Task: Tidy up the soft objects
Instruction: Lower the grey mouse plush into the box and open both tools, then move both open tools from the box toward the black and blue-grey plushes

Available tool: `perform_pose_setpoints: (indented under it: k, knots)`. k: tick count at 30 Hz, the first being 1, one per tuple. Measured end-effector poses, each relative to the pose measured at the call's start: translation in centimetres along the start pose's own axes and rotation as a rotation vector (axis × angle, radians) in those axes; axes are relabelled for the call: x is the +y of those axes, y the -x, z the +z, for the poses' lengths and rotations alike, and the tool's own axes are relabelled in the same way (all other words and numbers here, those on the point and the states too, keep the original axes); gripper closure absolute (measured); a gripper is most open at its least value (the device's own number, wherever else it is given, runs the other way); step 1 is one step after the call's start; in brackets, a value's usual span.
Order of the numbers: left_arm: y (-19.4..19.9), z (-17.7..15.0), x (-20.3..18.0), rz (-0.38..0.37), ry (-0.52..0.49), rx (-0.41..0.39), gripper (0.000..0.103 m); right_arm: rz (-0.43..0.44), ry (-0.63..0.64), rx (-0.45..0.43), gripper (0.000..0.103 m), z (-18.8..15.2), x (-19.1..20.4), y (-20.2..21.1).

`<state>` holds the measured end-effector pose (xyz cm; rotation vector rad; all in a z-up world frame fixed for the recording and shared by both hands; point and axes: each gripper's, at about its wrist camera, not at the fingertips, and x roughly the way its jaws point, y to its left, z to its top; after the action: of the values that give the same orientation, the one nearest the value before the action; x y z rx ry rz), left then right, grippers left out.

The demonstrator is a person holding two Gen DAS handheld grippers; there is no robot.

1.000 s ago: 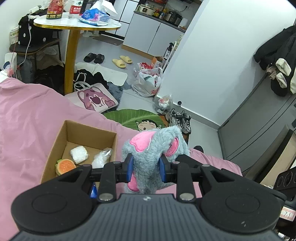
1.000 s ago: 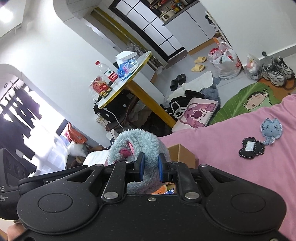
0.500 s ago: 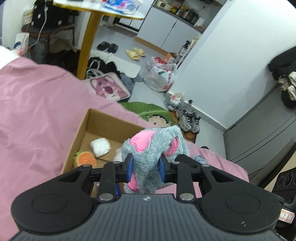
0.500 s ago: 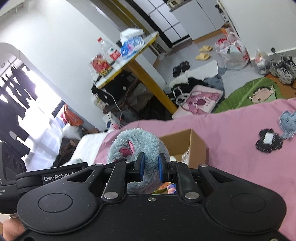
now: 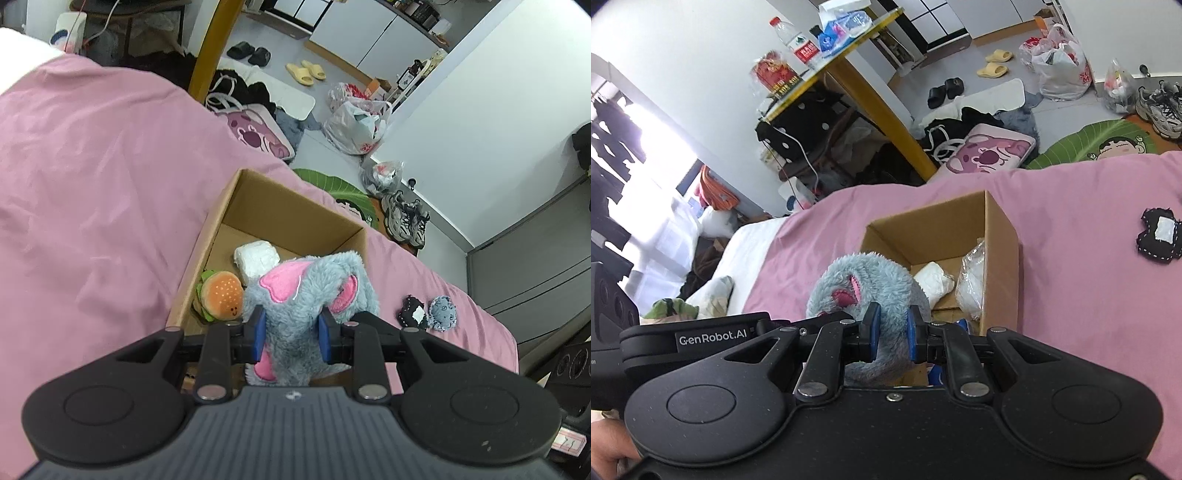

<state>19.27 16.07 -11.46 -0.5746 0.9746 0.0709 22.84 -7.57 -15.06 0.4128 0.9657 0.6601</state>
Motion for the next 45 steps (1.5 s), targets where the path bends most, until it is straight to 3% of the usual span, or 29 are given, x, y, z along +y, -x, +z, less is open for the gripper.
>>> perform_pose_setpoints:
  k: [7,12,16,19,22,34,39,43,45]
  knots:
    - [-1.4,0.3,0.9,0.027,-0.008,0.034,0.074,-0.016,-0.01,0.024,0.087,-0.5,0.0,-1.5]
    - [-2.0,0.4,0.9,0.107,-0.027,0.066,0.069,-0.028,-0.011,0.065,0.081,-0.9,0.3,-2.1]
    - [-1.4,0.4,0.4,0.15,-0.042,0.059,0.052,-0.03,-0.01,0.058,0.07,-0.7,0.4,-1.2]
    - [-0.5,0.4,-0.4,0.164,-0.059,0.037,0.045,-0.042,-0.013,0.042,0.06,-0.4,0.5,-0.2]
    - [0.4,0.5,-1.2,0.187,-0.08,0.016,0.034,-0.051,-0.001,0.03,0.058,-0.1,0.7,0.7]
    - [3.4,-0.1,-4.9,0.269,-0.14,-0.044,0.016,-0.101,0.052,-0.048,0.036,0.7,0.5,5.4]
    - [4.8,-0.6,-6.6,0.26,-0.169,-0.071,0.009,-0.125,0.077,-0.095,0.024,1.1,0.3,7.8]
    - [6.0,-1.0,-8.5,0.244,-0.192,-0.11,0.005,-0.126,0.114,-0.125,0.007,1.5,0.2,10.0]
    - [6.8,-1.2,-9.1,0.247,-0.187,-0.141,0.001,-0.133,0.134,-0.133,0.007,1.7,0.1,10.9]
